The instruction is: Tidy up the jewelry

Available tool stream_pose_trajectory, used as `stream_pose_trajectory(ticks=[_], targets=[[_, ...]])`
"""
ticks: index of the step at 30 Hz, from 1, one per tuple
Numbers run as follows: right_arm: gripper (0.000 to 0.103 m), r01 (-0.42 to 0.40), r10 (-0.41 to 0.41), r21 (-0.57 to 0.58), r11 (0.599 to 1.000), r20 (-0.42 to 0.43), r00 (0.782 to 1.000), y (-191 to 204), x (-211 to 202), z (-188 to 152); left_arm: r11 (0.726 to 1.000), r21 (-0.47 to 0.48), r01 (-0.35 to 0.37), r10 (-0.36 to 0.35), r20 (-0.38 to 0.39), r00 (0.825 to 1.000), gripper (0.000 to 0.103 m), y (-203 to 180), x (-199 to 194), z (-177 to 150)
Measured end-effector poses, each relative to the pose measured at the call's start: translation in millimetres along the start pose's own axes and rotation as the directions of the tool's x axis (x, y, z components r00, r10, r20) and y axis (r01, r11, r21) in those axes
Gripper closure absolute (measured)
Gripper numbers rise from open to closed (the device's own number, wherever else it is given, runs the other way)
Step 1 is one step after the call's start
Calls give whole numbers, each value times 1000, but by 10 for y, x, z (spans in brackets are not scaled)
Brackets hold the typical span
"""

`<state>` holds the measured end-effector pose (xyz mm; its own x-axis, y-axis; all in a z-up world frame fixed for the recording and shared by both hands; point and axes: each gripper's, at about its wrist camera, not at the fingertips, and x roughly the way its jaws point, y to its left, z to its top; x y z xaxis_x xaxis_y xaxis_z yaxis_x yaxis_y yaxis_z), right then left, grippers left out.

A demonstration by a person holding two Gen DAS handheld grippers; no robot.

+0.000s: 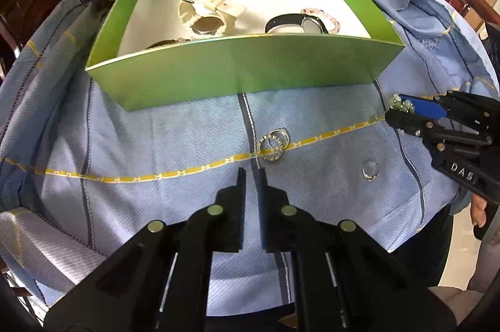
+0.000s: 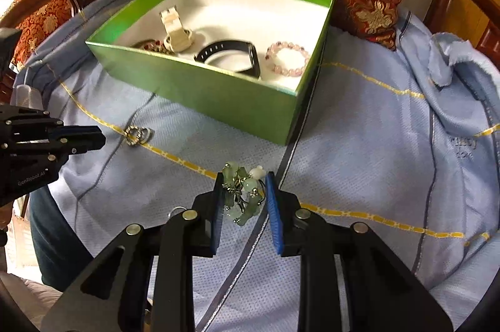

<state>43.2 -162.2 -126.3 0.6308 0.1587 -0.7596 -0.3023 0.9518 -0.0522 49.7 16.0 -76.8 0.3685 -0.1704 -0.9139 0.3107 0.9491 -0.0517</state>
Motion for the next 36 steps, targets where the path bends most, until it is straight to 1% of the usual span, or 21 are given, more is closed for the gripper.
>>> stream_pose_trajectory(ticks=[7,10,13,15,16,17,21,25,27,28,29,30,32,33,36], targets=[[77,-10,11,-15,1000,24,1000,56,-134,50,999,9,41,-41,45,998,95,0,-256,-65],[77,-15,16,-20,1000,28,999,104,-149,50,999,7,39,-39,53,998,95,13,-321,-96],[77,-19,19,-25,1000,26,999,123,-146,57,998,-1,58,-58,61,996,95,37,-363,-102],[77,-20,20,-26,999,21,1000,121,-120,57,998,-11,64,-63,64,996,89,53,-354,-93],[77,-20,20,-26,999,18,1000,120,-106,56,998,-15,60,-59,61,996,77,47,-323,-74],[77,-21,21,-23,1000,13,1000,120,-85,49,998,-12,58,-57,60,997,72,33,-298,-65],[77,-23,23,-18,1000,-3,1000,125,-26,18,997,10,79,-80,45,996,72,-95,-81,77],[77,-27,27,-16,1000,-11,1000,130,-5,-13,997,74,38,-39,12,999,72,-297,187,191],[77,-26,26,-15,1000,-15,1000,125,3,-28,997,82,6,-5,-4,1000,72,-320,288,210],[77,-27,27,-15,1000,-16,1000,123,6,-35,996,87,-18,18,-1,1000,72,-329,323,214],[77,-27,27,-14,1000,-18,999,121,15,-42,995,93,-24,24,0,1000,72,-331,338,213],[77,-27,27,-13,1000,-20,999,118,24,-46,996,91,-17,19,-13,1000,73,-320,364,210],[77,-27,27,-11,1000,-23,999,118,43,-49,997,78,-12,14,-17,1000,91,-272,367,198],[77,-28,28,-10,1000,-24,999,116,48,-48,997,73,-9,10,-20,1000,95,-254,361,189],[77,-30,30,-7,1000,-20,999,119,43,-39,999,53,-9,10,-7,1000,95,-164,278,154]])
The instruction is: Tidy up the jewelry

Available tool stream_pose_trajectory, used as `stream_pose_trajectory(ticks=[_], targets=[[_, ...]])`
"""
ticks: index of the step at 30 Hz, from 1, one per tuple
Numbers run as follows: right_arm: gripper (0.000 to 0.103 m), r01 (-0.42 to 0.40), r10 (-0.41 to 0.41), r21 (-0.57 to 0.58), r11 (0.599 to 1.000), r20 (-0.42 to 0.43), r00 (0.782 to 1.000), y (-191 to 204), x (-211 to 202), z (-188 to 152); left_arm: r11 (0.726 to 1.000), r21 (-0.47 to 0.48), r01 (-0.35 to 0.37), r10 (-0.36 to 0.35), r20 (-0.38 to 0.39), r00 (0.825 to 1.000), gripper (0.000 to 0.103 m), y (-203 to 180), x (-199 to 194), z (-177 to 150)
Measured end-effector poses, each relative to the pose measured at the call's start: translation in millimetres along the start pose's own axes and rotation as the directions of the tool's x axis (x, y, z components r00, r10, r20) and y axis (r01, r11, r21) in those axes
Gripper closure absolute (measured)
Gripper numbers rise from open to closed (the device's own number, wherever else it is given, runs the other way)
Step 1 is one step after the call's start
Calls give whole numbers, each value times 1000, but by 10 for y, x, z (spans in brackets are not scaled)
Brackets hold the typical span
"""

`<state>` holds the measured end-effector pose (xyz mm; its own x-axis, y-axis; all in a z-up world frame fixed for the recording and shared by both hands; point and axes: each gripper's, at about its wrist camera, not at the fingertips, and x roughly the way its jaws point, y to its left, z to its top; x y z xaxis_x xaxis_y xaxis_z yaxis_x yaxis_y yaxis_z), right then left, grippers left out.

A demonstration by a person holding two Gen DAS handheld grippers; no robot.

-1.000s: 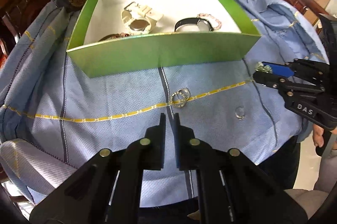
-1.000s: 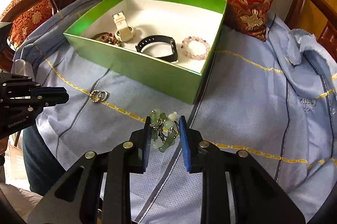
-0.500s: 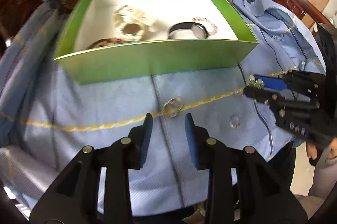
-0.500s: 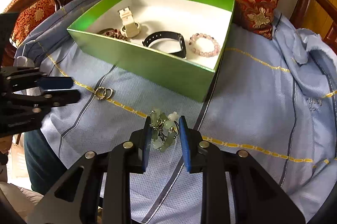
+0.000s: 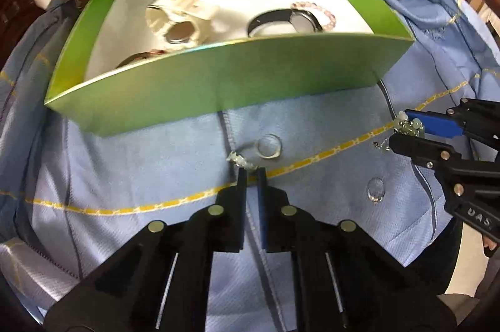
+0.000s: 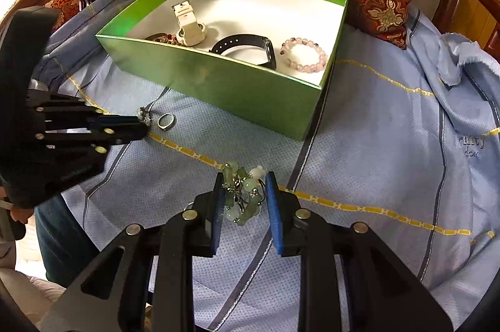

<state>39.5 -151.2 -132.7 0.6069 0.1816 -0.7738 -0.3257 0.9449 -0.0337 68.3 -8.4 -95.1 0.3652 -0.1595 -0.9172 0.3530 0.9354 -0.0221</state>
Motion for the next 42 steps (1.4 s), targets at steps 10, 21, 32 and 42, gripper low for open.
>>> stream_pose_trajectory(ticks=[10,21,32,42], targets=[[77,9,-10,27,1000,39,999,-139,-211,42,1000,-22,4,-3,61,998,95,135,-368,-119],[77,30,-34,45,999,76,997,-210,-429,69,1000,-9,28,-27,89,996,95,102,-518,-167],[77,11,-12,20,1000,52,999,-62,-315,86,999,3,42,-42,18,999,80,-3,-202,-107],[77,-10,10,9,1000,24,1000,22,-209,55,1000,4,13,-13,-14,1000,94,-18,2,-34]])
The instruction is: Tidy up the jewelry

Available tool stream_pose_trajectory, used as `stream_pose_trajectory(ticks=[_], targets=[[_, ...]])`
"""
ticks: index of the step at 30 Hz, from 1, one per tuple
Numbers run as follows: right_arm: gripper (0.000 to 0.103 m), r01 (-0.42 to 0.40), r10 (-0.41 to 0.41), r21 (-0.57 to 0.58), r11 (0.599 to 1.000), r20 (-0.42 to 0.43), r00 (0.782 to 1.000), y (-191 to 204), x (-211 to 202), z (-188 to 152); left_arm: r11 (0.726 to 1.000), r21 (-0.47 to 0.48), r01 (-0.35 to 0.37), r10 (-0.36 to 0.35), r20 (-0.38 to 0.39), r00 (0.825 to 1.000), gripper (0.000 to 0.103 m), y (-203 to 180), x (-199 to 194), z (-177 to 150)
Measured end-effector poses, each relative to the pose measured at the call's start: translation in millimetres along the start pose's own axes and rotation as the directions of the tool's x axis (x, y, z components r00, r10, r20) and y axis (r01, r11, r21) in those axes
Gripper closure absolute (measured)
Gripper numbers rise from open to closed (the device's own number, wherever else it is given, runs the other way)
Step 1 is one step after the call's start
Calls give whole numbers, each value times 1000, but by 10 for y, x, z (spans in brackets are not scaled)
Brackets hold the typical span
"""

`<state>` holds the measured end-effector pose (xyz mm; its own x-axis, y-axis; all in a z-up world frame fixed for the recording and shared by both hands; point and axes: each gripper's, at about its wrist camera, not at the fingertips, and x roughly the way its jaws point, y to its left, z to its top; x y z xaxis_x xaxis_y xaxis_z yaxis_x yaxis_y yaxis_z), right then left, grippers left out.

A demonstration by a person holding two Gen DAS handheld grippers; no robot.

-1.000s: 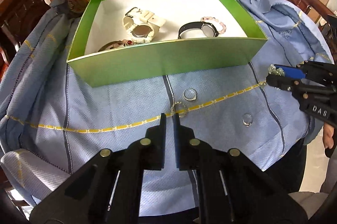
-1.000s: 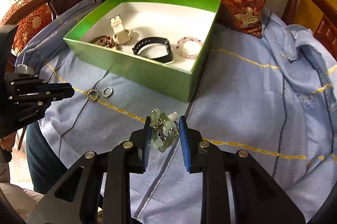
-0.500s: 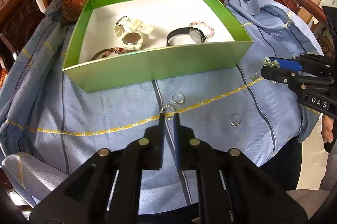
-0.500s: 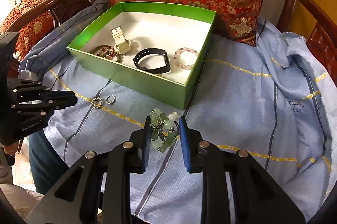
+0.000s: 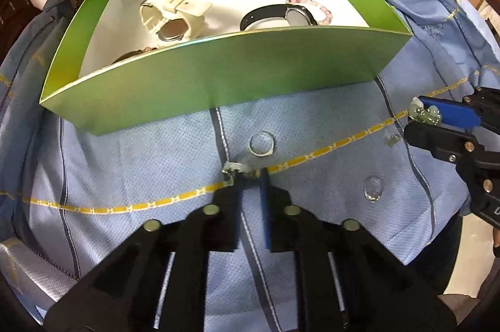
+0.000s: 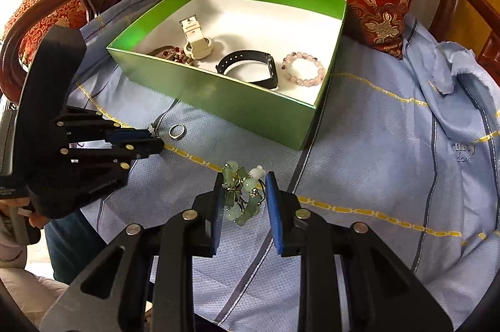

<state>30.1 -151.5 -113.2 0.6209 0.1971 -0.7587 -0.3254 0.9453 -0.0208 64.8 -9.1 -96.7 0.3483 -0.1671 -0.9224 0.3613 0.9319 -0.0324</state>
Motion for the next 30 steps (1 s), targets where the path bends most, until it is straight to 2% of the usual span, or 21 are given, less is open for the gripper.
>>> stream_pose_trajectory(ticks=[9,15,18,24,30], targets=[[77,-6,6,-6,1000,14,1000,25,-51,43,1000,-10,-3,4,80,997,94,108,-434,-79],[77,-16,17,-23,1000,37,999,78,-146,140,1000,-14,-2,4,128,992,94,98,-665,-17],[77,-23,26,-42,999,71,997,99,-269,277,1000,-16,-6,9,160,987,94,148,-791,98],[77,-22,30,-45,999,181,983,40,-512,774,999,-24,-39,43,217,975,94,249,-964,454],[76,-7,10,-20,1000,160,987,-3,-190,1152,998,-39,-43,50,207,977,94,363,-766,803]])
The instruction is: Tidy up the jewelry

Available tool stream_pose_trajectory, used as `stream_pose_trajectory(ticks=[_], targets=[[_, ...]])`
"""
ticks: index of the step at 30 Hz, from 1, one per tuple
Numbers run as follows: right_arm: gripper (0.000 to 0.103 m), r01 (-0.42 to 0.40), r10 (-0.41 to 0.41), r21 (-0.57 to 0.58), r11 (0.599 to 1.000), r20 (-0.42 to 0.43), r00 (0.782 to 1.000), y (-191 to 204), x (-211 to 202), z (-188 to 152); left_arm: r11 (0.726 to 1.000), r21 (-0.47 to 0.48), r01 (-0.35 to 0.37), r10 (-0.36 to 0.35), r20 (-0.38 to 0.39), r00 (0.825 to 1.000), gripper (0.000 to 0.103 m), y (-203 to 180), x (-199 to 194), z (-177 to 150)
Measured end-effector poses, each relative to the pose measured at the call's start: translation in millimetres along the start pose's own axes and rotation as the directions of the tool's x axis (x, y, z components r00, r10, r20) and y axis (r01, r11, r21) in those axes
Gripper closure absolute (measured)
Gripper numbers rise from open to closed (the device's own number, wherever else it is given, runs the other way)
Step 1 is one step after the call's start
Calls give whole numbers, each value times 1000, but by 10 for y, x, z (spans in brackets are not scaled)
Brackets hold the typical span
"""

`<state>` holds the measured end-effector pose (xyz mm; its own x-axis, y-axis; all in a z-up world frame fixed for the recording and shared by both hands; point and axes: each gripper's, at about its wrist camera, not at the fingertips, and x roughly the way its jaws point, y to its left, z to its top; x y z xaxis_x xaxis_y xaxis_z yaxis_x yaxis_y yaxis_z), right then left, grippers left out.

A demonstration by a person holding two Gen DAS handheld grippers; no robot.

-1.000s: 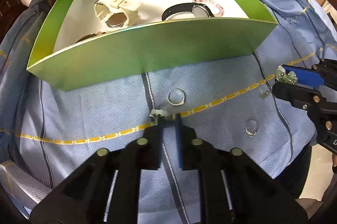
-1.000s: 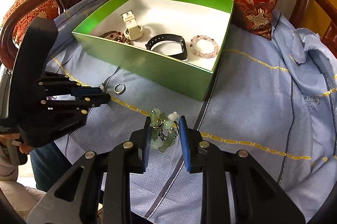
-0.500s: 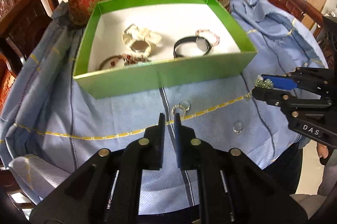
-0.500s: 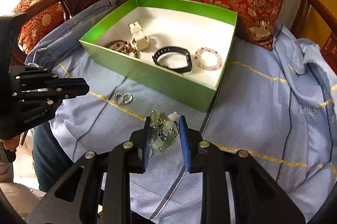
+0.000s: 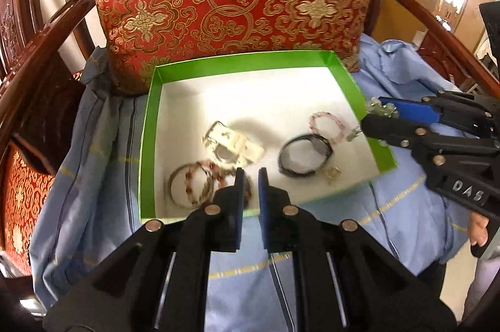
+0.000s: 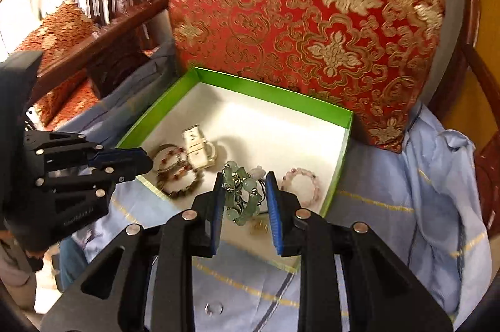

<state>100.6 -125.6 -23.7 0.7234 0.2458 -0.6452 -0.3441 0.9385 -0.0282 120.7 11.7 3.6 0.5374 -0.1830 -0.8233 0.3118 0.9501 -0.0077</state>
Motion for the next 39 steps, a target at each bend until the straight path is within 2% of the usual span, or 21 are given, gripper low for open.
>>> stream_pose_trajectory(ticks=[2,3,4,6,8,11,16,21,24,26,30,36,39], targets=[[69,30,-30,9,999,-5,1000,-31,161,30,1000,-10,-8,8,-21,1000,94,35,135,37],[56,43,-43,22,999,-14,999,-60,208,30,1000,-23,-8,8,-30,1000,93,64,176,36],[51,51,-51,38,998,-18,999,-94,229,23,999,-33,-5,4,-32,999,92,85,185,32],[50,26,-25,89,996,-10,1000,-202,198,-7,999,-50,13,-15,-25,1000,86,127,153,-11],[49,-4,4,143,990,3,1000,-333,91,-65,998,-57,18,-19,-13,1000,84,161,82,-78],[49,2,-5,170,985,16,1000,-419,-103,-176,998,-58,36,-36,0,999,84,173,-70,-246],[49,-12,14,153,988,-14,1000,-383,-328,-529,998,-31,58,-59,-40,997,81,114,-60,-562],[49,-18,27,59,998,-164,986,-93,-101,-1008,998,-33,56,-60,-126,990,80,18,220,-744],[49,-58,64,35,998,-230,971,89,88,-1237,998,-28,59,-62,-152,986,75,-32,315,-806],[49,-83,92,48,995,-246,965,152,175,-1289,998,-22,60,-63,-163,985,69,-55,341,-846],[49,-113,118,35,993,-259,959,297,275,-1322,997,1,73,-71,-176,982,66,-137,367,-888],[49,-115,109,-5,993,-272,956,403,346,-1338,995,38,94,-85,-195,977,66,-327,476,-853],[53,-97,86,-26,995,-276,957,418,393,-1389,993,56,102,-89,-202,975,66,-417,530,-821]])
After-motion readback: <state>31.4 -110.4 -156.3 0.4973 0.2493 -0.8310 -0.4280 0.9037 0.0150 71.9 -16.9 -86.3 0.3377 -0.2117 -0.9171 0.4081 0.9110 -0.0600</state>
